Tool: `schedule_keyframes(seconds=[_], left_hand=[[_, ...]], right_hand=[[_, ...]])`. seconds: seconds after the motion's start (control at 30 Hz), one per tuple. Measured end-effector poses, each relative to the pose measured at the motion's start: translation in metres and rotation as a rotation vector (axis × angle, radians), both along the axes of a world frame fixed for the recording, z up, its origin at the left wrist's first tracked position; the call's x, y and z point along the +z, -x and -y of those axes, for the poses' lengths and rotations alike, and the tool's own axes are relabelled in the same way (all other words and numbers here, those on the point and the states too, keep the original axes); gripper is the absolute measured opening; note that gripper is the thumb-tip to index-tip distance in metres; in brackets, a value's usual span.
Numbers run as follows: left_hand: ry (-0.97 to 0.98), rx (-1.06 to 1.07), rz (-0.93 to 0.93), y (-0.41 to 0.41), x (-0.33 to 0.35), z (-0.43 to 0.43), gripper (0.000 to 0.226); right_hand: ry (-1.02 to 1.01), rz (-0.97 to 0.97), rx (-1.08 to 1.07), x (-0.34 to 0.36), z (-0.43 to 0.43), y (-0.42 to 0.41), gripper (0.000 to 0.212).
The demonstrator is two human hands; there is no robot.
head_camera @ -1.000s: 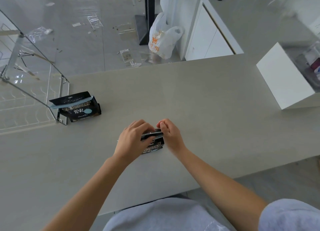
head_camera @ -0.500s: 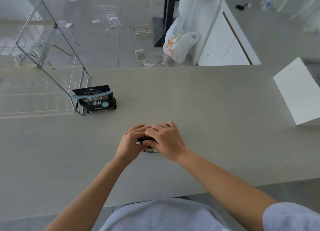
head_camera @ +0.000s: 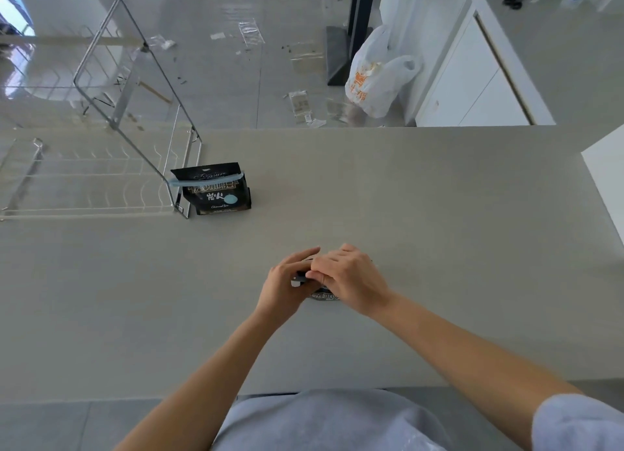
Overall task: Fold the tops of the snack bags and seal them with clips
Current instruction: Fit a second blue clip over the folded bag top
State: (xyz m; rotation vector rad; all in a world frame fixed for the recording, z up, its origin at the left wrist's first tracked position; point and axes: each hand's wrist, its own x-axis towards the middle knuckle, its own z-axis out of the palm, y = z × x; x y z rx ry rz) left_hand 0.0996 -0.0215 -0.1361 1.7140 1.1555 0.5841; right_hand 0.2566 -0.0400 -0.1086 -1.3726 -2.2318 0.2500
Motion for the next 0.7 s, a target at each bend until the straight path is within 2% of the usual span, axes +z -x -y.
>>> schedule_keyframes(seconds=[0.1,0.17,0.3,0.37,0.43,0.57,0.63,0.7], left_hand=[[0.001,-0.042,0.008,-0.006,0.009,-0.011,0.018],[-0.063,-0.110,-0.034,-0.010,0.020,-0.021,0.016],[-0.364,-0.085,-0.355,-0.026,0.040,-0.031,0.030],[-0.458,-0.124,-0.368,-0.046,0.049,-0.028,0.023],[-0.477,-0.165,-0.360,-0.066,0.053,-0.023,0.017],[-0.466,-0.126,-0.340,-0.079,0.043,-0.011,0.012],[-0.486,-0.094,-0.308,-0.077,0.039,-0.010,0.007],[-0.489,-0.076,-0.269,-0.074,0.038,-0.011,0.008]], right_hand=[[0.061,-0.019,-0.037,0.005,-0.007,-0.004,0.023],[0.132,-0.106,-0.094,0.011,-0.015,-0.008,0.021],[0.187,-0.552,-0.466,0.013,-0.027,-0.034,0.021],[0.240,-0.758,-0.672,0.004,-0.027,-0.046,0.024],[0.374,-0.841,-0.786,-0.007,-0.023,-0.048,0.027],[0.598,-1.036,-0.832,-0.025,-0.012,-0.038,0.031],[0.576,-1.042,-0.826,-0.026,-0.011,-0.035,0.030],[0.487,-0.965,-0.791,-0.026,-0.011,-0.034,0.029]])
